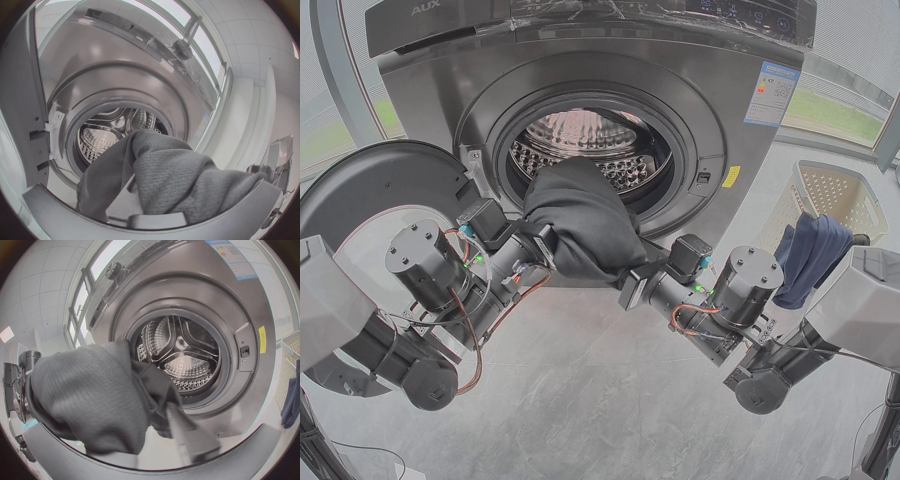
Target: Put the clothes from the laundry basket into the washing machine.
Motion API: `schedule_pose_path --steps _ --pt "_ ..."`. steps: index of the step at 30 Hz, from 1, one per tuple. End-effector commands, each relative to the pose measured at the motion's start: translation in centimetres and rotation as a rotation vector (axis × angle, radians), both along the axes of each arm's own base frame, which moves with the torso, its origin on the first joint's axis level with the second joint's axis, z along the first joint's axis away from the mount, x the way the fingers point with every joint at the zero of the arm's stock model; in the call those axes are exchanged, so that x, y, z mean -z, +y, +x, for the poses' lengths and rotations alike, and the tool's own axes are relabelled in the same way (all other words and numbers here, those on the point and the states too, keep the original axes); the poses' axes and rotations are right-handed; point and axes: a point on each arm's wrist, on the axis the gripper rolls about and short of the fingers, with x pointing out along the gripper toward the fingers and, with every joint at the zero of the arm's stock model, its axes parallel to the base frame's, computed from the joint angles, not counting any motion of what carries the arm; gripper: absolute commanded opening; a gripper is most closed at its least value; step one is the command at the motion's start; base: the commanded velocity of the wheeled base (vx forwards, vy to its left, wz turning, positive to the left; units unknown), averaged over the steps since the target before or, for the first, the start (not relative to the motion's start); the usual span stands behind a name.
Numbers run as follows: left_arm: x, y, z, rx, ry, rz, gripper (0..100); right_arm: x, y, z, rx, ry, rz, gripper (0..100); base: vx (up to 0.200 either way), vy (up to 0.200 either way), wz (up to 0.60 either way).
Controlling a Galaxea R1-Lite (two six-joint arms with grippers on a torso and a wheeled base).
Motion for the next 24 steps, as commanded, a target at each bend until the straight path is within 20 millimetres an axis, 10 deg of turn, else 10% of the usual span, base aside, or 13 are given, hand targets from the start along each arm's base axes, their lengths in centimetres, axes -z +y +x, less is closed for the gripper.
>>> schedule_pose_path --steps 1,7,24 --pt "-0.9 1.1 -1.3 -0.001 -0.001 -0.019 0 1.1 -1.8 -2.2 -0.038 0.040 -0.078 100 0.000 0.000 0.00" --pt "-0.3 2.4 -2.5 -0.013 0.046 -0.002 0 2.5 -5.3 -5.2 -0.053 0.098 -0.179 100 0.000 0.000 0.00" --pt "4.9 2.1 -3.5 -0.014 0.144 0.233 0 4.4 -10.1 -4.3 0.128 0.223 -0.203 100 0.000 0.000 0.00"
